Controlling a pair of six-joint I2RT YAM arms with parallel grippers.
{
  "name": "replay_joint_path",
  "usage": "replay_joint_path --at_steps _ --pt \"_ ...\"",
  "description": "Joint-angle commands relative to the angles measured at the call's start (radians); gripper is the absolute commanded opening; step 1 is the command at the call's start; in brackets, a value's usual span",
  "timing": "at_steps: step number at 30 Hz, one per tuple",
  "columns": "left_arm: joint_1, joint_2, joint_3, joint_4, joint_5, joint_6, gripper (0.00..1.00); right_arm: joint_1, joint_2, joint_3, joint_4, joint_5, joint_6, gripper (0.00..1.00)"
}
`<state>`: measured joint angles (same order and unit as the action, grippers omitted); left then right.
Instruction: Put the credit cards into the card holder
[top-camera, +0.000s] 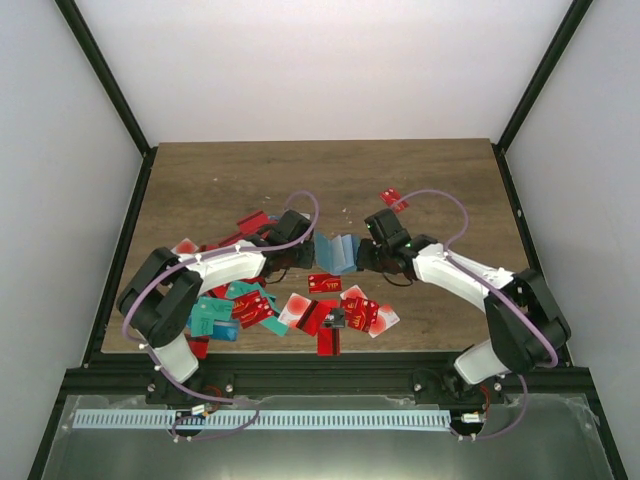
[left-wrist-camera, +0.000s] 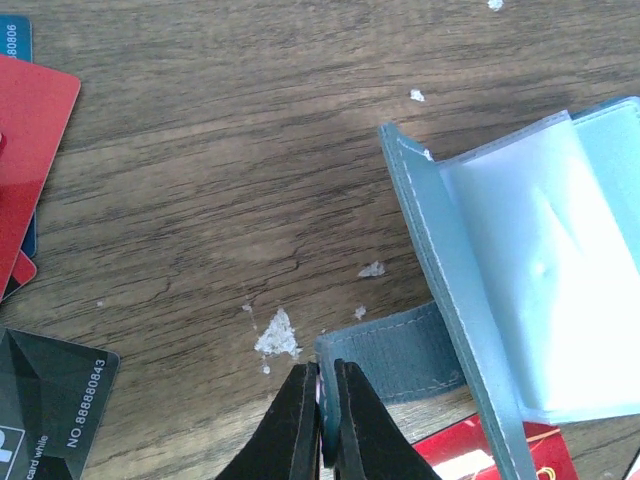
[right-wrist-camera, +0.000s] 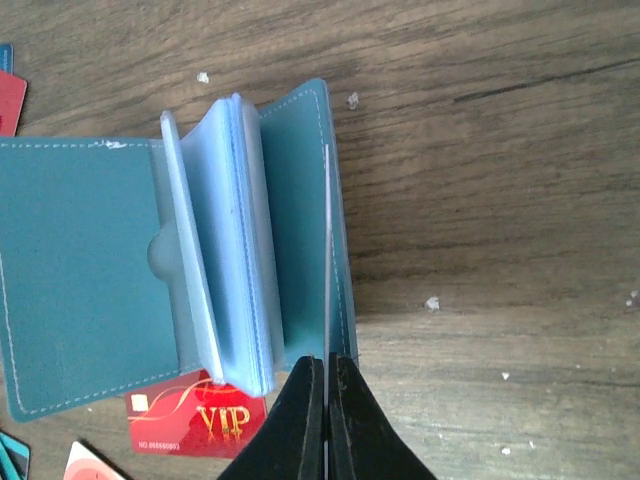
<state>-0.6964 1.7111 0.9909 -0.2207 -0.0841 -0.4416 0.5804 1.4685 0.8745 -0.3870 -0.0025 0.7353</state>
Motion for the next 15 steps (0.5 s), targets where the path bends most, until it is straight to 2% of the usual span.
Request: replay_joint_path --at_steps 1,15 --pt "0.005 0.013 -0.014 -0.005 -0.011 0.005 0.04 -0.022 0.021 0.035 0.06 -0.005 -0.041 0.01" --pt "0.012 0.028 -0.027 0.009 0.003 0.012 0.04 -0.024 0.069 0.081 0.158 -0.18 -0.112 0.01"
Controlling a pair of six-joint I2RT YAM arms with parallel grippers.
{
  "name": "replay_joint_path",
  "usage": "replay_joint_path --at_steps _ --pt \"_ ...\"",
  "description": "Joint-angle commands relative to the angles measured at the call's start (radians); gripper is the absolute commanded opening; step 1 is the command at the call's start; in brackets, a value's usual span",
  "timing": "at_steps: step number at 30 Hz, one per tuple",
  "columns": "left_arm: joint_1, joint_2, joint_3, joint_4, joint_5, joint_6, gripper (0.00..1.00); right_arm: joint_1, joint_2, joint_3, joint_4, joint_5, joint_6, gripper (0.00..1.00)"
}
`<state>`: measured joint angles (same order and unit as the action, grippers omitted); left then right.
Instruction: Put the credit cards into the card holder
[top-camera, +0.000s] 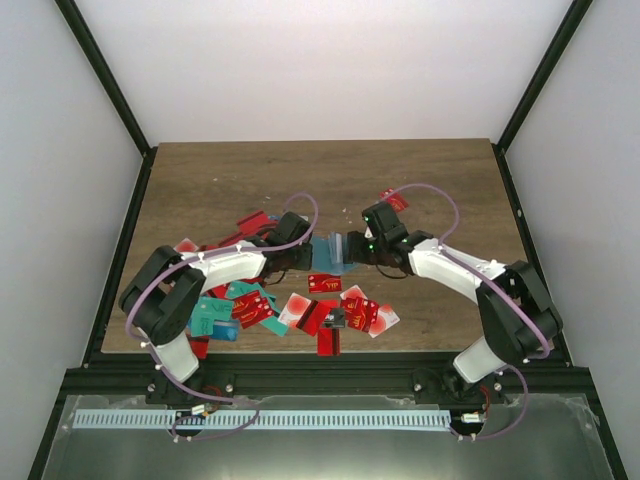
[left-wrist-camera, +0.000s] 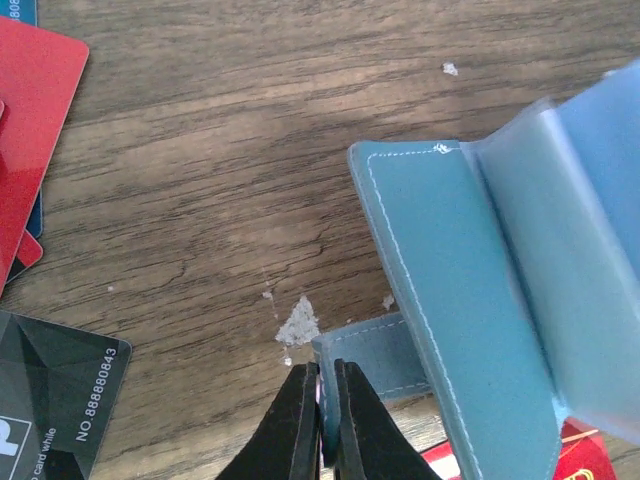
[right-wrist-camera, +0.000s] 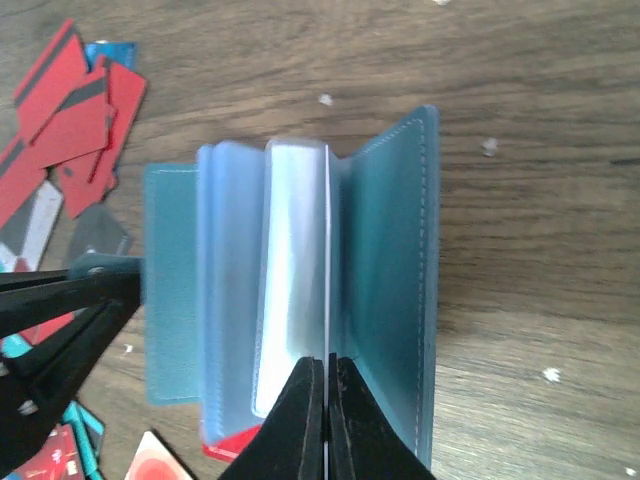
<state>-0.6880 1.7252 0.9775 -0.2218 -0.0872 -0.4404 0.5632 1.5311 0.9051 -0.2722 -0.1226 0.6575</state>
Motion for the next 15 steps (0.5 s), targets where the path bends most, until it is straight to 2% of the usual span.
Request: replay_joint_path --at_steps 1,8,15 --pt "0.004 0.015 -0.013 0.01 0.006 0.012 0.04 -0.006 0.006 0.056 0.044 -0.065 -0.038 0.01" --pt "0.005 0.018 -0.017 0.024 0.015 0.015 0.04 -0.005 0.014 0.087 0.044 -0.14 -0.06 0.01" --pt "0.005 0.019 -0.013 0.021 0.019 0.017 0.06 0.003 0.032 0.085 0.049 -0.143 -0.067 0.01"
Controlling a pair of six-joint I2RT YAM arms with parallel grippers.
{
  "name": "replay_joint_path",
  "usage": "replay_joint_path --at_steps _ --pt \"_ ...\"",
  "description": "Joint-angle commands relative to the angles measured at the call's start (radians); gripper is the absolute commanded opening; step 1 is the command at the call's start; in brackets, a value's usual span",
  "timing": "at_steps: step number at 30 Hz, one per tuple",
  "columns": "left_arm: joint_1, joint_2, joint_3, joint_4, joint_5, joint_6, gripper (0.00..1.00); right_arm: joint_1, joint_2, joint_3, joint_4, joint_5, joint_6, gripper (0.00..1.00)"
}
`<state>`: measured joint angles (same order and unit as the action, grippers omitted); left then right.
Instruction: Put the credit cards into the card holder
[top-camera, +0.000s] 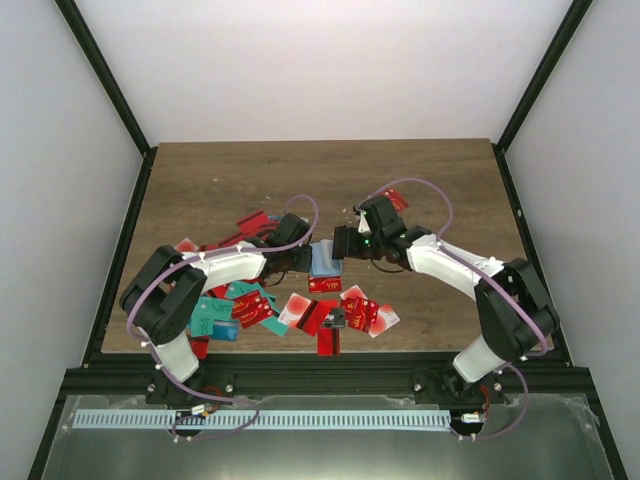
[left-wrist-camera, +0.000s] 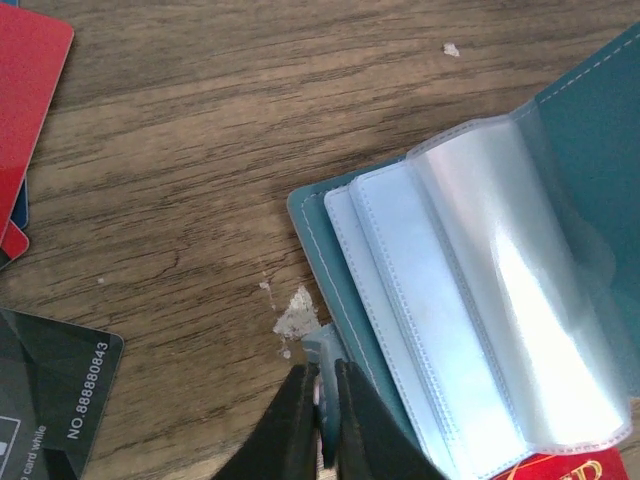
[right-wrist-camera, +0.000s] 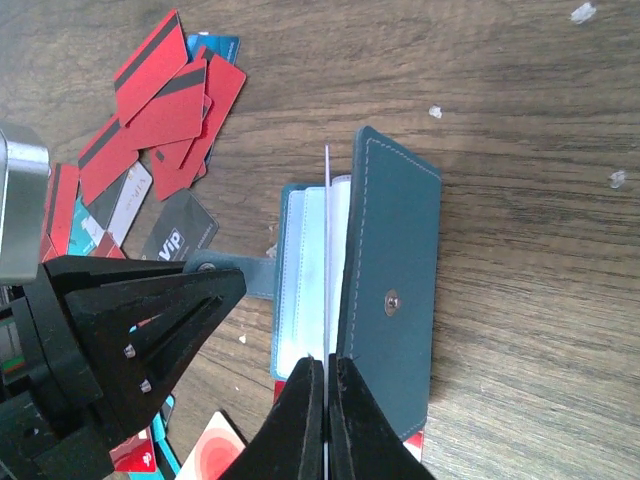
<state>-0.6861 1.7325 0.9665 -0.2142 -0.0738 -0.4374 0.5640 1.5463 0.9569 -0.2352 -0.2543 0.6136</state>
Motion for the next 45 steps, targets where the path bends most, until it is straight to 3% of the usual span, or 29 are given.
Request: replay_joint_path --at_steps 1,5,8,11,15,23,34,45 --pt "0.003 0.014 0.0 0.009 0.002 0.014 0.11 0.002 0.021 0.032 0.014 -0.008 -0.025 0.01" --pt "0.004 -0.01 -0.001 -0.009 -0.018 0.002 0.43 0.002 0.037 0.027 -0.001 0.038 -0.034 0.01" --pt "0.003 -0.065 0.002 -0.023 -0.019 -0.008 0.53 0.003 0.035 0.013 -0.01 0.075 -0.034 0.01" --pt "0.003 -0.092 0.008 -0.007 0.023 0.001 0.5 0.002 0.027 -0.002 -0.002 0.072 -0.034 0.01" --pt "0.003 -0.052 0.046 0.008 0.107 0.021 0.38 0.002 0.023 -0.005 0.002 0.071 -0.036 0.01" --pt "0.003 0.079 0.102 0.011 0.119 0.032 0.2 0.0 0.011 -0.004 0.002 0.065 -0.046 0.01" --pt "0.003 0.143 0.113 0.049 0.126 0.043 0.16 0.006 -0.011 -0.04 0.104 -0.107 -0.067 0.01" --pt "0.006 0.128 0.055 0.103 0.142 0.016 0.09 0.083 0.116 0.08 0.036 0.033 -0.064 0.01"
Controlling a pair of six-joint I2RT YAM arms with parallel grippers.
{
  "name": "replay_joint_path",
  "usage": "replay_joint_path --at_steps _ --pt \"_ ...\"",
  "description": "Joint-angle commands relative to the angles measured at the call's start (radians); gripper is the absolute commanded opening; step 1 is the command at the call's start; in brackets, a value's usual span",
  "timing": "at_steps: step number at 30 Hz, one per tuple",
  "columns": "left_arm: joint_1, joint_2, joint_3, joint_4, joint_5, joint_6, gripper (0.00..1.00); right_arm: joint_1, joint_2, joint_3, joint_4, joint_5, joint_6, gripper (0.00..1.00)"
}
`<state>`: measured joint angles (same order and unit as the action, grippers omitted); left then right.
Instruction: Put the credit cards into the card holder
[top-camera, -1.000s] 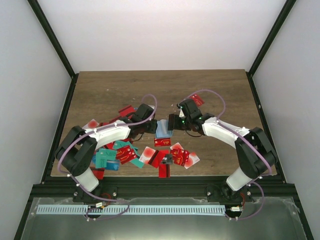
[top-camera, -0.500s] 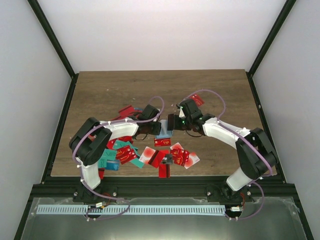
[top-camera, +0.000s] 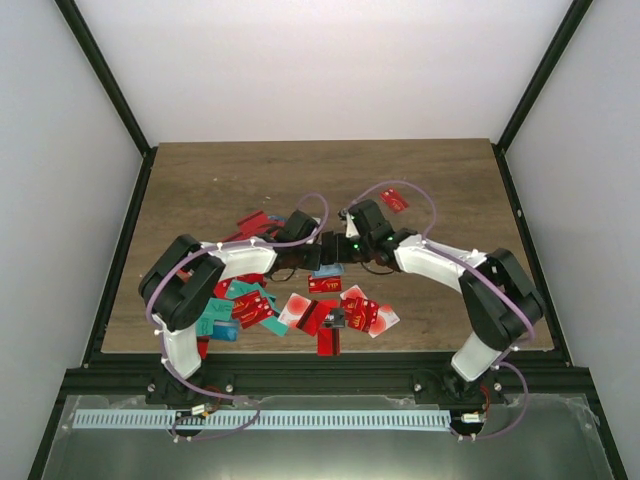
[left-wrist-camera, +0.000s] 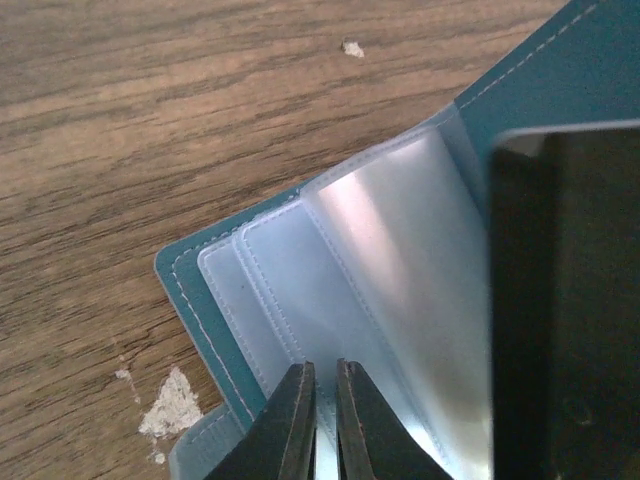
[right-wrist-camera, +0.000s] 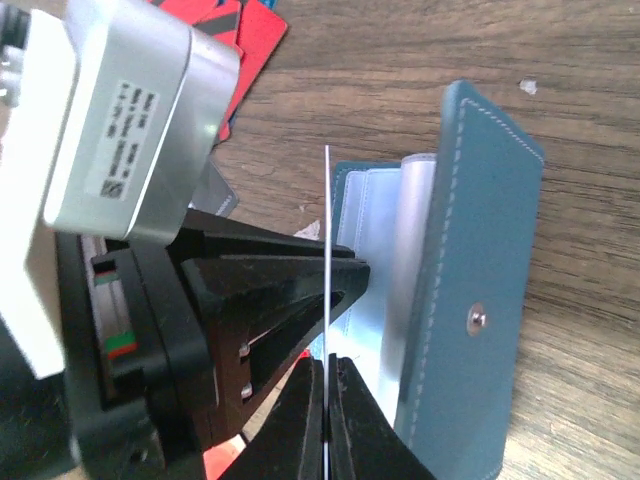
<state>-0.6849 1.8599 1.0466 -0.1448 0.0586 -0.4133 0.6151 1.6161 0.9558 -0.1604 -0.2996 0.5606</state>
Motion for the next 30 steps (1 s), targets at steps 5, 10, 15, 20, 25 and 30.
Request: replay_joint_path --at_steps 5,10,15,20,25,30 --pt "0.01 -0.012 -0.05 0.048 0.009 -0.01 0.08 0.071 0.102 0.14 -0.096 0.158 -0.01 0.01" --pt "0.016 -0.021 -0.063 0.056 0.013 -0.008 0.07 0.1 0.158 0.193 -0.166 0.264 -0.014 0.01" --pt "0.022 -0.027 -0.072 0.061 0.019 -0.004 0.07 0.104 0.189 0.22 -0.228 0.364 -0.024 0.01" --pt "0.027 -0.018 -0.071 0.062 0.015 -0.004 0.07 0.104 0.193 0.247 -0.276 0.45 -0.052 0.01" --pt "0.027 -0.014 -0.071 0.059 0.003 -0.002 0.07 0.104 0.177 0.272 -0.314 0.526 -0.077 0.01" --pt "0.027 -0.01 -0.069 0.053 -0.011 -0.001 0.06 0.101 0.172 0.276 -0.316 0.538 -0.094 0.01"
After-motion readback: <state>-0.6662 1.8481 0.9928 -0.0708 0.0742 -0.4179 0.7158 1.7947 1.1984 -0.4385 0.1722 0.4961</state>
